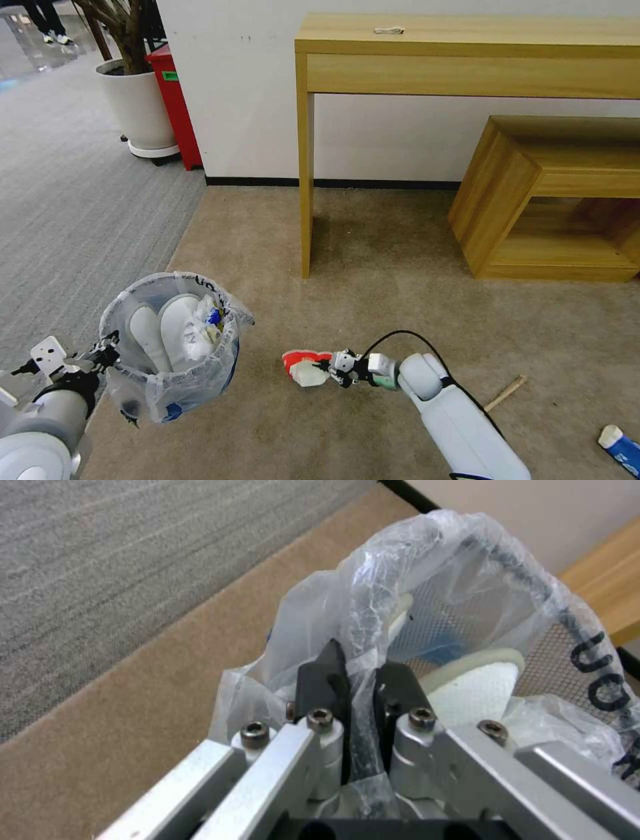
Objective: Pick up the trash bin and place the garbage on the floor into it.
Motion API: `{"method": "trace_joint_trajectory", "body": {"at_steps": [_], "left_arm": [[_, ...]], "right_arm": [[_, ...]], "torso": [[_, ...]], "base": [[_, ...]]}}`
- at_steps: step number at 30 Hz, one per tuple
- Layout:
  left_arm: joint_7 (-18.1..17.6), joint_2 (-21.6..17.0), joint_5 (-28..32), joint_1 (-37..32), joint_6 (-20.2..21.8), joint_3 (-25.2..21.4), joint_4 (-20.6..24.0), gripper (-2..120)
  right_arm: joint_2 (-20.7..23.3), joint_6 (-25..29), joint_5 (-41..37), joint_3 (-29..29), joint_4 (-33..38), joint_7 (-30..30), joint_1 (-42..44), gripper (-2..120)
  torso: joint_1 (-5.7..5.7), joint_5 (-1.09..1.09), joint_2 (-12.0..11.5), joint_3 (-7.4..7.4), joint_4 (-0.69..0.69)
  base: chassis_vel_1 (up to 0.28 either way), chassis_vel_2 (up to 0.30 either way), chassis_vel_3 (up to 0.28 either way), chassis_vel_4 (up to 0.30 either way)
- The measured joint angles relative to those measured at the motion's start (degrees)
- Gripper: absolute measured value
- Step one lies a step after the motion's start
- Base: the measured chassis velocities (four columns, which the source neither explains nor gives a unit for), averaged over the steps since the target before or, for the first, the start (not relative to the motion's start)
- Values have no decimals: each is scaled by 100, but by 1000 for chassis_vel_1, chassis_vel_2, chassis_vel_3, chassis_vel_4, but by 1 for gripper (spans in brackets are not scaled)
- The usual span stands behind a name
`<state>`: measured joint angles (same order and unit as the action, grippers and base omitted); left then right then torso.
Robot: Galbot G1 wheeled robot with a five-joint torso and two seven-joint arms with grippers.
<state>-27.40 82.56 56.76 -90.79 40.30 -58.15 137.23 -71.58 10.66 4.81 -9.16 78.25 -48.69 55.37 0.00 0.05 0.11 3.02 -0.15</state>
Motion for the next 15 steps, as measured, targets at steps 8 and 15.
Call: {"method": "trace_joint_trajectory", "body": {"at_steps": [8, 15], "left_arm": [[76, 129, -417, -57, -66, 434, -83, 3], [103, 168, -541, -148, -78, 612, -2, 3]], "right_arm": [[658, 23, -3284, -602, 1746, -691, 255, 0], [805, -194, -4388, -686, 2591, -982, 301, 0]], "torso": [[0, 0, 1, 0, 0], [0, -1, 2, 0, 0]], "base": [[0, 0, 0, 0], [0, 0, 0, 0]]}}
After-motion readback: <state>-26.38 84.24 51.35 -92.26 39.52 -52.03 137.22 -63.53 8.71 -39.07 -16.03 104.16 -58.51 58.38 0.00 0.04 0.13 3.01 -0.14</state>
